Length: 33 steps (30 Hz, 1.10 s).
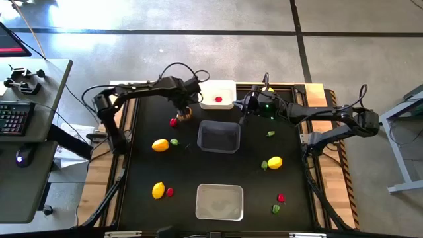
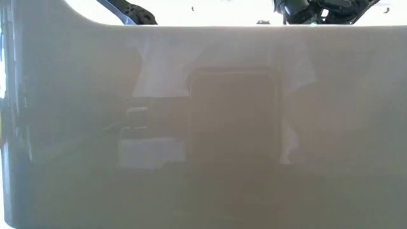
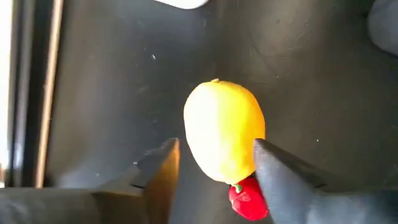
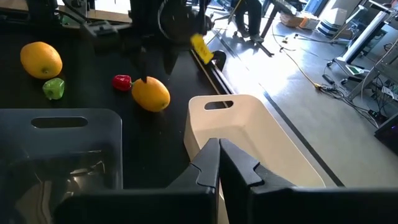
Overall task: Sort produce into baskets
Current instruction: Put the yellow lemon into the transparent bin
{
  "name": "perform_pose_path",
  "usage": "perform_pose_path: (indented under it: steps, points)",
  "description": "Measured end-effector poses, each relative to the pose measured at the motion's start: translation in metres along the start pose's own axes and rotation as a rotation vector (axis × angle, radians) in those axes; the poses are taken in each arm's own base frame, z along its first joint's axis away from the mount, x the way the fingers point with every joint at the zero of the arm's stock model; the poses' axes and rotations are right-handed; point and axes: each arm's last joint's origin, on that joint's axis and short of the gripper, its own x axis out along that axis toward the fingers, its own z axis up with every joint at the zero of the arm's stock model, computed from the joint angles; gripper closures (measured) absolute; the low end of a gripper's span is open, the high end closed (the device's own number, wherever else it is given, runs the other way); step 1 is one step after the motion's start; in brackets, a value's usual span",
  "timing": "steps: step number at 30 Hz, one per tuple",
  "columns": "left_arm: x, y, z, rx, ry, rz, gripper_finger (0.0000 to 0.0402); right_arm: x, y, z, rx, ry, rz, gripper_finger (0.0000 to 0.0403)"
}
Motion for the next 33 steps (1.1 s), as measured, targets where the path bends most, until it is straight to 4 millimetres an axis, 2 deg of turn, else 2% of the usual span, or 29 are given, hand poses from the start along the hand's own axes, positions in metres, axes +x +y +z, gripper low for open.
perform_pose_path:
  steps: [5, 9, 18, 33]
  points:
    - [0.016, -0.001, 0.002, -0.006, 0.055, -0.013, 0.0151, 0.000, 0.000, 0.000, -0.001, 0.004, 0.001, 0.0403]
    - [0.027, -0.002, 0.004, -0.003, 0.083, -0.020, 0.0147, 0.000, 0.000, 0.000, -0.001, 0.004, 0.001, 0.0403]
    - [0.039, 0.005, 0.006, -0.034, 0.087, -0.014, 0.0147, 0.000, 0.000, -0.001, -0.001, 0.011, 0.003, 0.0403]
    - [0.044, 0.010, -0.003, 0.022, 0.146, -0.016, 0.0199, 0.000, 0.000, -0.001, -0.001, 0.011, 0.003, 0.0403]
